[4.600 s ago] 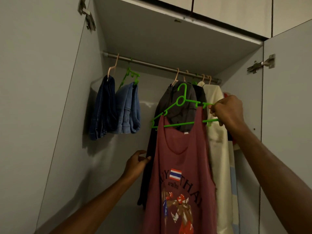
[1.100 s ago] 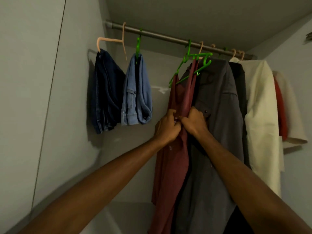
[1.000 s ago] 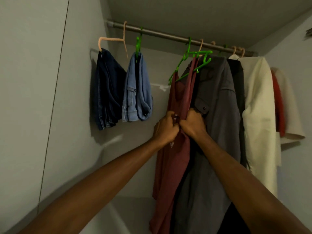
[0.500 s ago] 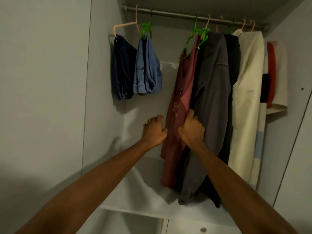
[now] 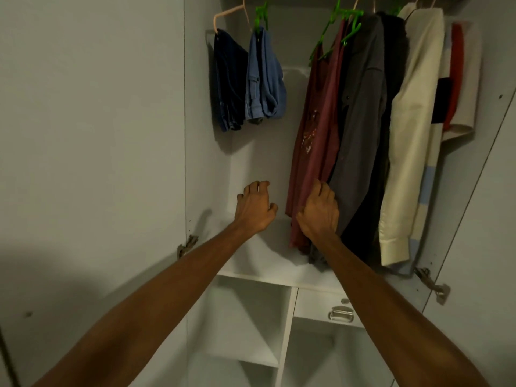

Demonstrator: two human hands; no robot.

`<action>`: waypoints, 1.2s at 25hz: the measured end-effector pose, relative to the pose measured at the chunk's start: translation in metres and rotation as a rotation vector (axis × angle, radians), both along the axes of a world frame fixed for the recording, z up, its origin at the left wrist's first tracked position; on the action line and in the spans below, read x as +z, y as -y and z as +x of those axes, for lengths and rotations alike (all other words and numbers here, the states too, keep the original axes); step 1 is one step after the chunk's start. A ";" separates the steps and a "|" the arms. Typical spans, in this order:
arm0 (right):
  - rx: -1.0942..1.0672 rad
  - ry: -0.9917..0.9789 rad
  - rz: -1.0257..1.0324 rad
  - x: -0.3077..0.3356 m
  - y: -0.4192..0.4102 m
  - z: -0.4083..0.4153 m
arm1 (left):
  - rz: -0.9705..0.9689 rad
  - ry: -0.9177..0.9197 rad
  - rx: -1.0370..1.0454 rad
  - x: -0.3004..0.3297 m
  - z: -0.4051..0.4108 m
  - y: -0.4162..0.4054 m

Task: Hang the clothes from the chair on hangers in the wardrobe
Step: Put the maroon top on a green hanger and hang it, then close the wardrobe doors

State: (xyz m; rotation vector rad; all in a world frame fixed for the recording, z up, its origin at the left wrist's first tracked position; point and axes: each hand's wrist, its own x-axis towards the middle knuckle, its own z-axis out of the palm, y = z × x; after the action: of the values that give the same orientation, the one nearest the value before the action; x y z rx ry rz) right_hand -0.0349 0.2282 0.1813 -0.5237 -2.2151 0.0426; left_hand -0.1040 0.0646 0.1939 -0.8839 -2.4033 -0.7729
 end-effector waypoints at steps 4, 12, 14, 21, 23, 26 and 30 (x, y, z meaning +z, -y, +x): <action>-0.008 0.027 -0.008 -0.031 0.035 0.021 | -0.025 -0.017 -0.023 -0.025 0.029 0.031; -0.008 0.103 -0.080 -0.097 0.091 0.080 | -0.087 0.047 -0.018 -0.084 0.082 0.073; -0.014 0.113 -0.104 -0.111 0.096 0.100 | -0.113 0.060 -0.031 -0.099 0.098 0.073; -0.183 0.100 -0.286 -0.153 0.066 0.180 | -0.140 0.115 -0.107 -0.152 0.160 0.035; -0.238 0.070 -0.298 -0.160 0.044 0.212 | -0.125 0.147 -0.149 -0.164 0.180 0.010; -0.266 0.001 -0.278 -0.166 0.012 0.270 | -0.104 0.190 -0.267 -0.179 0.223 -0.036; -0.313 -0.090 -0.248 -0.174 -0.025 0.353 | -0.130 0.275 -0.441 -0.199 0.307 -0.105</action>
State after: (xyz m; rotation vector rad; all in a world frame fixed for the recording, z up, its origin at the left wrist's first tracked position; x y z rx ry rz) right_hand 0.3179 0.2533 0.0074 -0.9805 -2.0279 0.1737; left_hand 0.2031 0.1698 -0.0046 -1.4779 -2.5477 -0.9574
